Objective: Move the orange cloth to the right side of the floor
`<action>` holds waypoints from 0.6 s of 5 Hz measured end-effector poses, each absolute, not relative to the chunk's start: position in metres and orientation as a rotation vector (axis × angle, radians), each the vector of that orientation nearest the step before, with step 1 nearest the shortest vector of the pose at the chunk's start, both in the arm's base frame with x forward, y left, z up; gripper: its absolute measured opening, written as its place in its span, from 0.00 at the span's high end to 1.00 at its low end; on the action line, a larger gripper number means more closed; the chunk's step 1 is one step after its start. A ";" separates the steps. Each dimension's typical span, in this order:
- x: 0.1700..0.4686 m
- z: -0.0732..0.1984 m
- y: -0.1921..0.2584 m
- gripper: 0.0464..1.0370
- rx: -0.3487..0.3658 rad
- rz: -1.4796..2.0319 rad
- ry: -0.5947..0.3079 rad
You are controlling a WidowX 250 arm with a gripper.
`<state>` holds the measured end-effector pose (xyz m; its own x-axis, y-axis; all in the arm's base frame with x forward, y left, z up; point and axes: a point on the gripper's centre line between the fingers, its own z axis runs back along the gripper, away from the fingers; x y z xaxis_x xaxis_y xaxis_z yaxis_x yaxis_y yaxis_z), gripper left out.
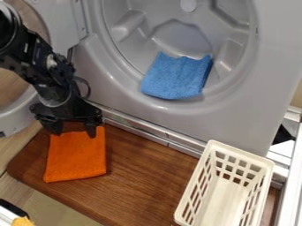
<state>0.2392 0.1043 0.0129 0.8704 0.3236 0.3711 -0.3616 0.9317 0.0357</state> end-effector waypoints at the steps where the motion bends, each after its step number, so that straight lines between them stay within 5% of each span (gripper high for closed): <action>1: 0.237 0.008 0.103 0.04 0.100 0.364 -0.350; 3: 0.231 -0.021 0.119 0.04 0.127 0.386 -0.288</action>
